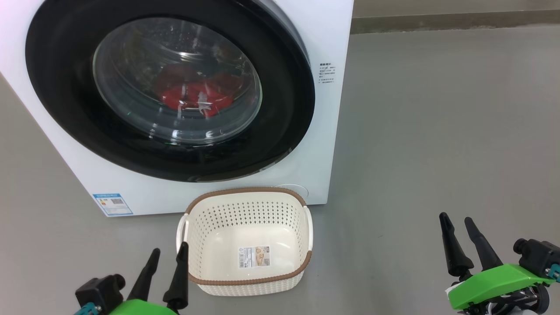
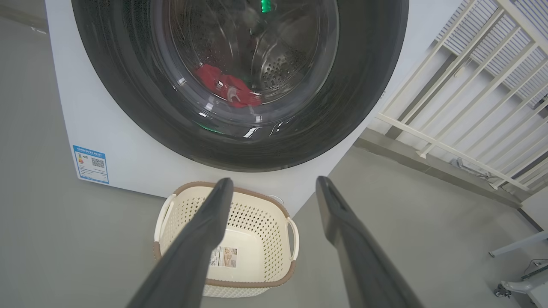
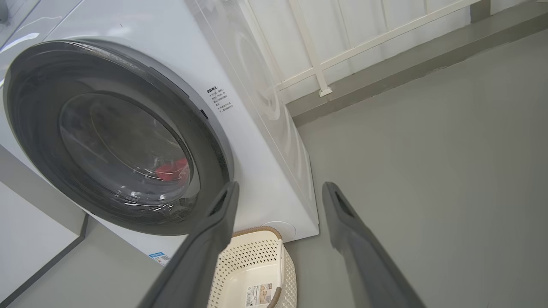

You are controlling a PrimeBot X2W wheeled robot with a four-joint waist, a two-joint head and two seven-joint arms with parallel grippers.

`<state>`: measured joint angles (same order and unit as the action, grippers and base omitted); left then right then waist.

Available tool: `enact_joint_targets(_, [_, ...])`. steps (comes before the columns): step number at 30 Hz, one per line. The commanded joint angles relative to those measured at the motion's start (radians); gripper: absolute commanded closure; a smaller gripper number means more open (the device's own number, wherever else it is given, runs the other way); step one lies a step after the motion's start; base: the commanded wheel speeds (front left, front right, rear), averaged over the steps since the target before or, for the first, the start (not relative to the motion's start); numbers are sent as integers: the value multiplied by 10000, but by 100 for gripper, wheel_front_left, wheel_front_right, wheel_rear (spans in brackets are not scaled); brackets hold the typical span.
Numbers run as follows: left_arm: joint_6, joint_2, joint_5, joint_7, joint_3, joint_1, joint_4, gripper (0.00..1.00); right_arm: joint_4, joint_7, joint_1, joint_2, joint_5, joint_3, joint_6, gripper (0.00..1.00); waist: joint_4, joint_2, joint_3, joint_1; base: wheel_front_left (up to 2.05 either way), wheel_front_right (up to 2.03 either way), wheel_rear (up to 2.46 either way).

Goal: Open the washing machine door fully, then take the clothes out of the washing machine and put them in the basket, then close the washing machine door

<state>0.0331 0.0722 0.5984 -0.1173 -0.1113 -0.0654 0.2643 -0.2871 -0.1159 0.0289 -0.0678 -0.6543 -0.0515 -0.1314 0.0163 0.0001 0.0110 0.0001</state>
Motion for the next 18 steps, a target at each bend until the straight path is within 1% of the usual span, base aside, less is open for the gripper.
enact_joint_targets(1, [-107,169,-379,-143,143,-454,-213,0,217,-165,199,-141,362,169,5,0,7,-1,3,-1,0,0,0])
enact_joint_targets(18, [-404,207,-2159,-646,-108,-572,-136,0,75,-665,198,-95,2388,251,6,0,24,-1,43,-1,0,0,0])
